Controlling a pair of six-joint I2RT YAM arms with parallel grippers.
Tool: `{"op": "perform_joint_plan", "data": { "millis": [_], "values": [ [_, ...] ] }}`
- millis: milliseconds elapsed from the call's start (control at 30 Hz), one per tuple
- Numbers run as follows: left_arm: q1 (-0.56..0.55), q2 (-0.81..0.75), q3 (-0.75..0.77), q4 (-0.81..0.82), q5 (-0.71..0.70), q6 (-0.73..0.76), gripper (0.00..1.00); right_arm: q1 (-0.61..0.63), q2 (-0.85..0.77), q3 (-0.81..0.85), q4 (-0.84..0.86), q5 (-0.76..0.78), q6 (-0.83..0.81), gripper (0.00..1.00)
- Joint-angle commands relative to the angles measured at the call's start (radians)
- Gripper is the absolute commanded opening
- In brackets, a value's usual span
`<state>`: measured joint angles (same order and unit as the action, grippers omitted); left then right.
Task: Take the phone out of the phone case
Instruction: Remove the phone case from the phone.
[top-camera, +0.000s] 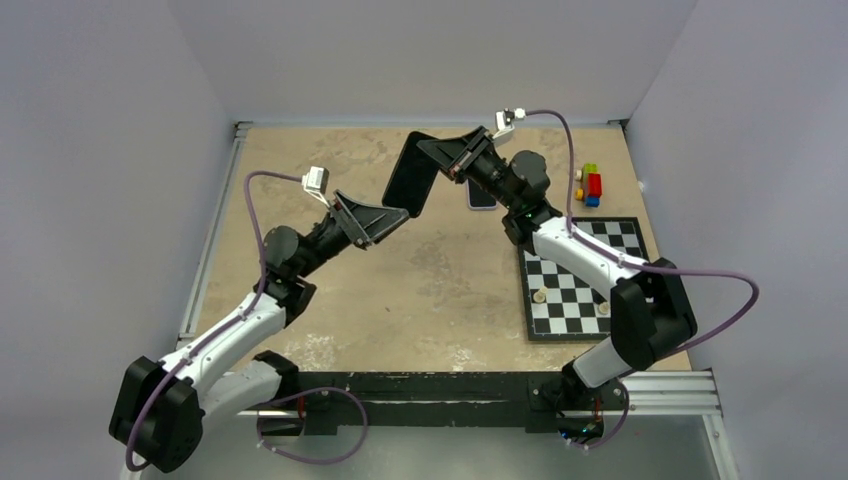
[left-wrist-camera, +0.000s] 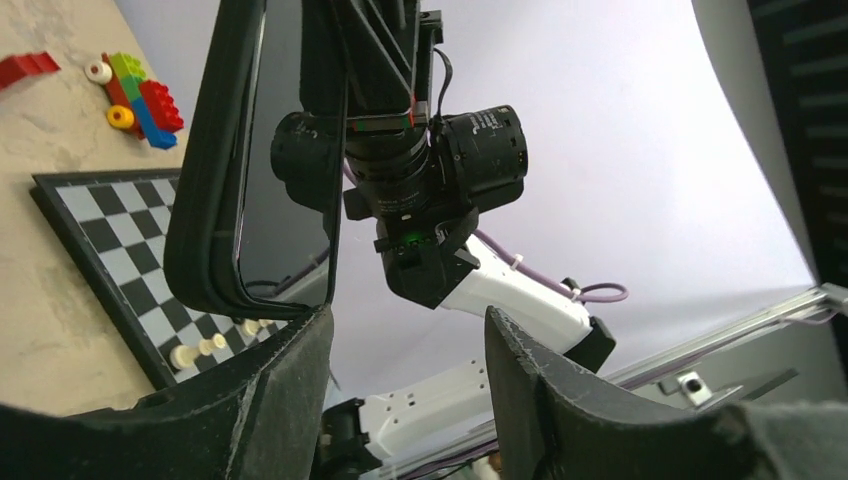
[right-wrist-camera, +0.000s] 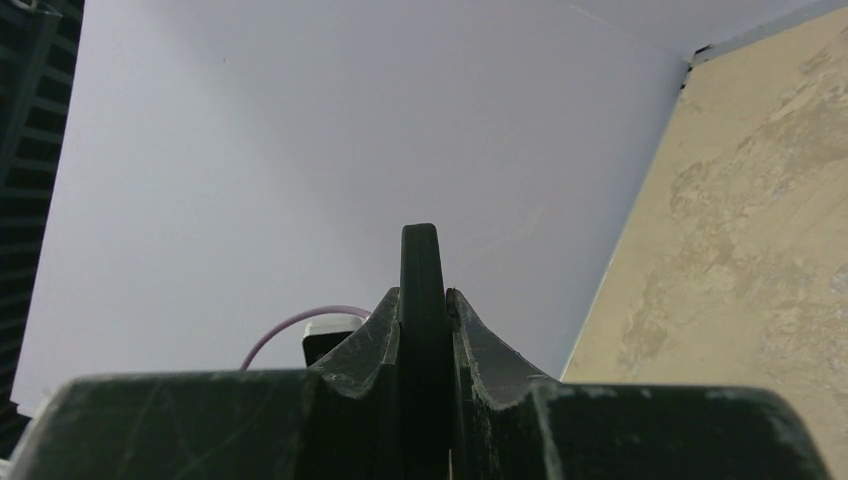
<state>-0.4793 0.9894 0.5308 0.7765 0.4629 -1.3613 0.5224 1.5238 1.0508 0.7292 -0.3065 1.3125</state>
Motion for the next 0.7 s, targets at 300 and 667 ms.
{"op": "perform_joint_plan", "data": {
  "millis": [300,667],
  "values": [
    [-0.004,-0.251,0.089,-0.558,-0.139,0.262,0.63,-0.009,-0.047,0.163,0.029,-0.156,-0.188,0.0],
    [0.045,-0.187,0.463,-1.041,-0.142,0.691,0.82,-0.011,-0.005,0.234,-0.007,-0.443,-0.262,0.0]
  ]
}}
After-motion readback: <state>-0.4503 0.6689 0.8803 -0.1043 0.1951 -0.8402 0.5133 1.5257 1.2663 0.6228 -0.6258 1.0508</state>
